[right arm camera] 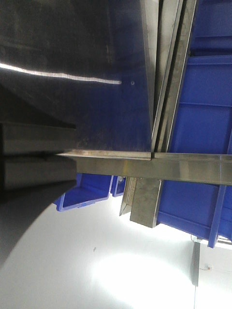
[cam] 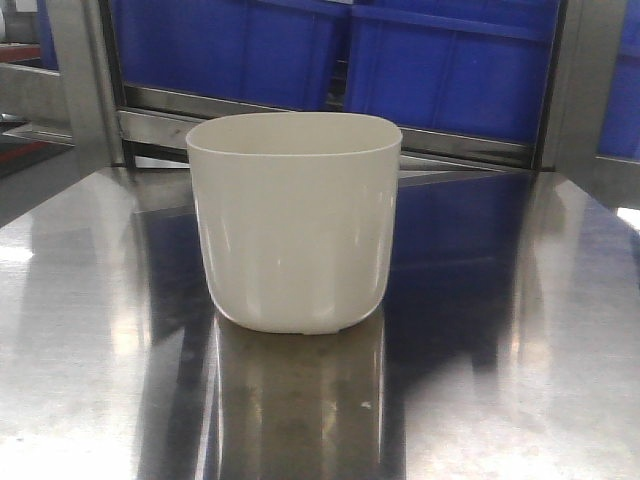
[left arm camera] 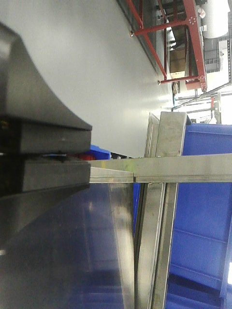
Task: Move white bin to right shelf second layer
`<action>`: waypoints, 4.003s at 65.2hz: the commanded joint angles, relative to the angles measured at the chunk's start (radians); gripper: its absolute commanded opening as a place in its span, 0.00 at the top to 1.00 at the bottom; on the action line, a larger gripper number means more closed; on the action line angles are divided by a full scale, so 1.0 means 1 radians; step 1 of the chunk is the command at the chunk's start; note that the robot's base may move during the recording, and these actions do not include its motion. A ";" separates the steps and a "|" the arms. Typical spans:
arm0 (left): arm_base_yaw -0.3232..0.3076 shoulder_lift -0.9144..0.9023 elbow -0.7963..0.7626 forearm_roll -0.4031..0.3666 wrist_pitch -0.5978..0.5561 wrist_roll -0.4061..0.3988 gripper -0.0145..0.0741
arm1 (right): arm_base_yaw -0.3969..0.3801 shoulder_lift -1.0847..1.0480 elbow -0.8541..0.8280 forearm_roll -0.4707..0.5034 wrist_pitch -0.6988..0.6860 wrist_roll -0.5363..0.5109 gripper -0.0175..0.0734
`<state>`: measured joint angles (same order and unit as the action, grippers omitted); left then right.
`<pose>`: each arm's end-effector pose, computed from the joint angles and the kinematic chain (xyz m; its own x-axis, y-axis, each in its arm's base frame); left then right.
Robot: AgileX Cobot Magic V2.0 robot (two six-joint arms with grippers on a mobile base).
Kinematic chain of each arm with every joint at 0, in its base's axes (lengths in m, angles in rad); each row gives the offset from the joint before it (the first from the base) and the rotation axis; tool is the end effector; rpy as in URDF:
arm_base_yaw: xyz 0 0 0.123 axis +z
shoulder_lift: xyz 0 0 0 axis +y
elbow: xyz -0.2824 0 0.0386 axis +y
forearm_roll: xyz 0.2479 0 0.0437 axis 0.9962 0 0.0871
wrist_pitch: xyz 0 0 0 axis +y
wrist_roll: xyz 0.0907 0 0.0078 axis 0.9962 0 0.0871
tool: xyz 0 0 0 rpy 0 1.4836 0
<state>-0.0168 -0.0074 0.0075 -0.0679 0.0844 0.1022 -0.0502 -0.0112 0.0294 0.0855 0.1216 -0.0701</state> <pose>0.0562 -0.0015 0.2033 0.0037 0.0345 -0.9994 0.0224 0.9992 0.0346 0.0567 -0.0019 0.1927 -0.0515 0.0174 -0.9985 0.0406 0.9991 0.0153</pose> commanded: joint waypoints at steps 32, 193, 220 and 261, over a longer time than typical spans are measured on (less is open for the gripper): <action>0.000 -0.013 0.037 -0.006 -0.084 -0.003 0.74 | 0.000 -0.019 -0.016 -0.008 -0.087 -0.007 0.74; 0.000 -0.013 0.037 -0.006 -0.084 -0.003 0.74 | 0.307 1.165 -1.062 0.016 0.709 0.130 0.43; 0.000 -0.013 0.037 -0.006 -0.084 -0.003 0.74 | 0.466 1.522 -1.519 -0.091 1.104 0.590 0.43; 0.000 -0.013 0.037 -0.006 -0.084 -0.003 0.74 | 0.607 1.739 -1.782 -0.122 1.206 0.679 0.43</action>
<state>-0.0168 -0.0074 0.0075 -0.0679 0.0844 0.1022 0.5553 1.7705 -1.7204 -0.0250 1.2413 0.5809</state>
